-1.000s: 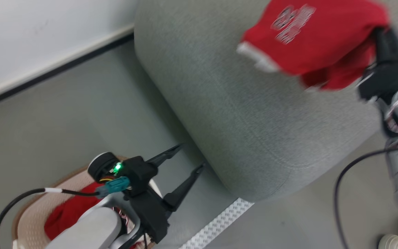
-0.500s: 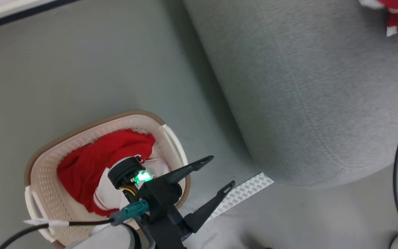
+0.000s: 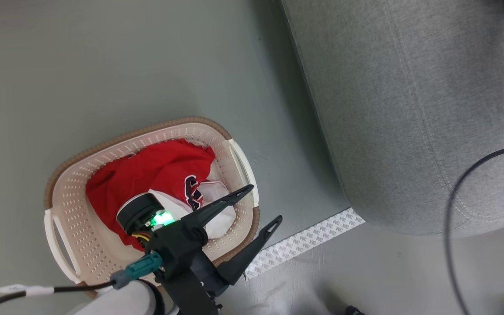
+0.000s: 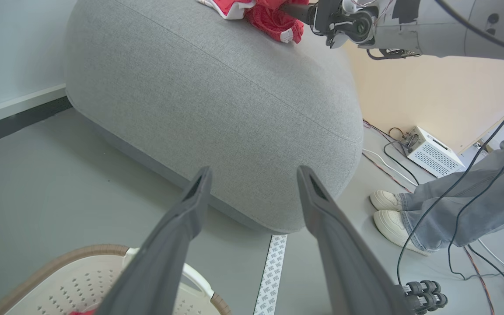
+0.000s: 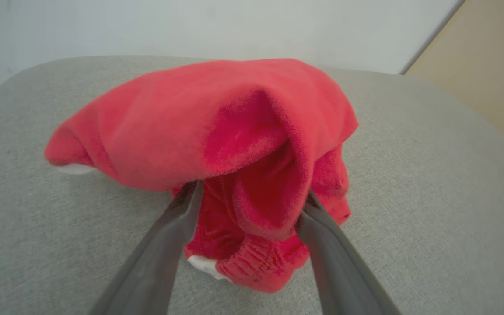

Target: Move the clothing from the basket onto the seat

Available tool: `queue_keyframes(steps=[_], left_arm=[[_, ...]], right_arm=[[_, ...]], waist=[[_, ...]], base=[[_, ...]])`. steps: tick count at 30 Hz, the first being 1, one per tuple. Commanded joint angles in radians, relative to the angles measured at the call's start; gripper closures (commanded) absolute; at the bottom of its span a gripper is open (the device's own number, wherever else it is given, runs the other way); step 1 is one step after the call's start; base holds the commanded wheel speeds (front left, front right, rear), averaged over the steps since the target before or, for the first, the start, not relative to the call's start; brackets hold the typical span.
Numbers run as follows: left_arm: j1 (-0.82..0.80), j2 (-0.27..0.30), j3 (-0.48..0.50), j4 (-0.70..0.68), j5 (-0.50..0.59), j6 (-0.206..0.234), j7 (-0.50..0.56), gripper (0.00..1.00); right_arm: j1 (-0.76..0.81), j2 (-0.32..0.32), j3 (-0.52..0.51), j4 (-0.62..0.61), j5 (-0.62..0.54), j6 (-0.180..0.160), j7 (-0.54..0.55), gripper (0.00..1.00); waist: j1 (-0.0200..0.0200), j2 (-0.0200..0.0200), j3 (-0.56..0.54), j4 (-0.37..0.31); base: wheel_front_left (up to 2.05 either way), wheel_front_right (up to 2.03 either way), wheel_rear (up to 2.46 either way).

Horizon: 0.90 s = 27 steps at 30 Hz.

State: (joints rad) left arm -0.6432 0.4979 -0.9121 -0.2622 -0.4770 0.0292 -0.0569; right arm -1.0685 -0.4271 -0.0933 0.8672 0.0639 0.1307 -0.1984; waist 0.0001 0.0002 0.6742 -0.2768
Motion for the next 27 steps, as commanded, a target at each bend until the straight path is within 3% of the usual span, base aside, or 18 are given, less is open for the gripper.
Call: queue_keyframes(steps=[1,8,13,18,27], left_arm=[[0.012,0.0,0.008,0.013,-0.022,-0.003,-0.015,0.0],[0.009,-0.026,0.029,0.109,-0.049,-0.009,-0.081,0.0],[0.057,-0.076,0.044,0.216,-0.085,0.006,-0.151,0.0],[0.157,-0.137,0.104,0.315,-0.145,0.062,-0.196,0.0],[0.313,-0.173,0.201,0.406,-0.154,0.088,-0.209,0.0]], right_arm=[[0.027,0.006,0.04,-0.002,-0.03,0.0,-0.016,0.0],[0.127,0.009,0.124,-0.044,-0.056,0.0,-0.042,0.0],[0.241,0.012,0.138,-0.103,-0.03,0.0,-0.041,0.0],[0.415,0.012,0.157,-0.259,0.004,0.0,-0.004,0.0],[0.714,0.061,0.155,-0.485,0.089,0.0,0.047,0.0]], waist=[[-0.0001,-0.0002,-0.02,-0.003],[-0.0001,-0.0002,-0.13,0.022],[-0.0001,-0.0002,-0.28,0.056],[-0.0001,-0.0002,-0.446,0.104],[-0.0001,-0.0002,-0.648,0.191]], base=[[0.0,0.0,0.0],[0.0,0.0,0.0],[0.0,0.0,0.0],[0.0,0.0,0.0],[0.0,0.0,0.0]])
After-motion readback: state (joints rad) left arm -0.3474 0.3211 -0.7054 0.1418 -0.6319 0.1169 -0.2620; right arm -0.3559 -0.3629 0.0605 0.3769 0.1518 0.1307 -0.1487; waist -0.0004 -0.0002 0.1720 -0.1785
